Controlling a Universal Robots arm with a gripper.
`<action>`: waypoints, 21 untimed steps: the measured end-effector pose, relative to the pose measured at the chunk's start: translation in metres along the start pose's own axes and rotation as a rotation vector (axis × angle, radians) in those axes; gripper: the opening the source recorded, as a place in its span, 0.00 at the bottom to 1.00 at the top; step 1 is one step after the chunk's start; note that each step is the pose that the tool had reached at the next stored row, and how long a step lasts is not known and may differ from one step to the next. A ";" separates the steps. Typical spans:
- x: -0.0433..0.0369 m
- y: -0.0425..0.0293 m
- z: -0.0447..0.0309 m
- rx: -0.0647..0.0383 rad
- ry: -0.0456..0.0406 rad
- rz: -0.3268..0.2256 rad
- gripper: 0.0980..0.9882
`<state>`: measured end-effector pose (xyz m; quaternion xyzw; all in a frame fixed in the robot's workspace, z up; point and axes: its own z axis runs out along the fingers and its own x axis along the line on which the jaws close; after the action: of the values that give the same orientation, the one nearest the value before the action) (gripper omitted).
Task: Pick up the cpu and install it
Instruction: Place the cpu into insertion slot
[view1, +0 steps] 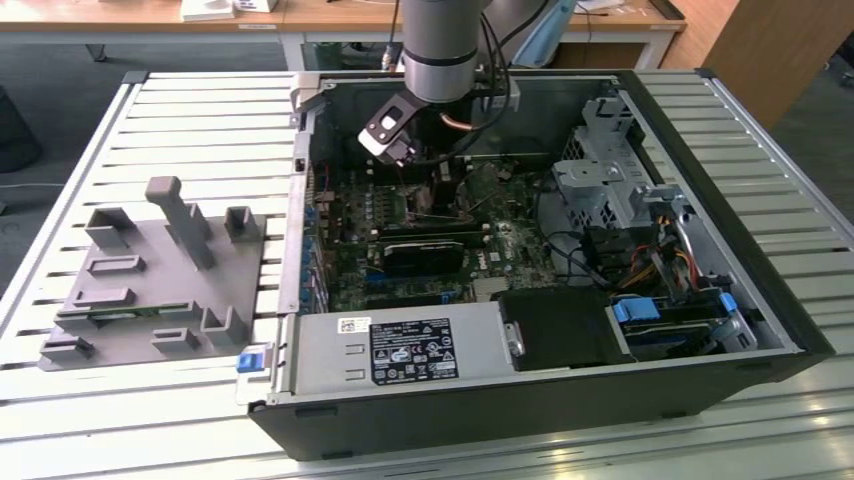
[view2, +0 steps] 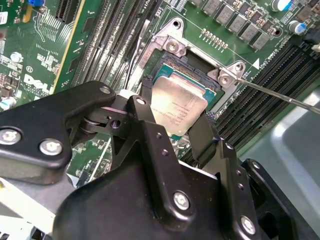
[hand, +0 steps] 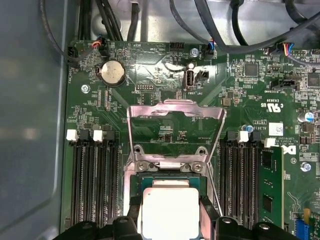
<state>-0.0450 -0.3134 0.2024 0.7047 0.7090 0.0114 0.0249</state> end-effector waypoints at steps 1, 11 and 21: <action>0.0000 -0.0002 0.0005 0.000 0.0000 0.001 0.50; 0.0001 -0.0017 0.0051 0.001 0.0000 0.001 0.50; 0.0001 -0.0021 0.0095 0.003 -0.0006 0.001 0.50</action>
<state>-0.0466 -0.3135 0.1928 0.7050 0.7087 0.0101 0.0239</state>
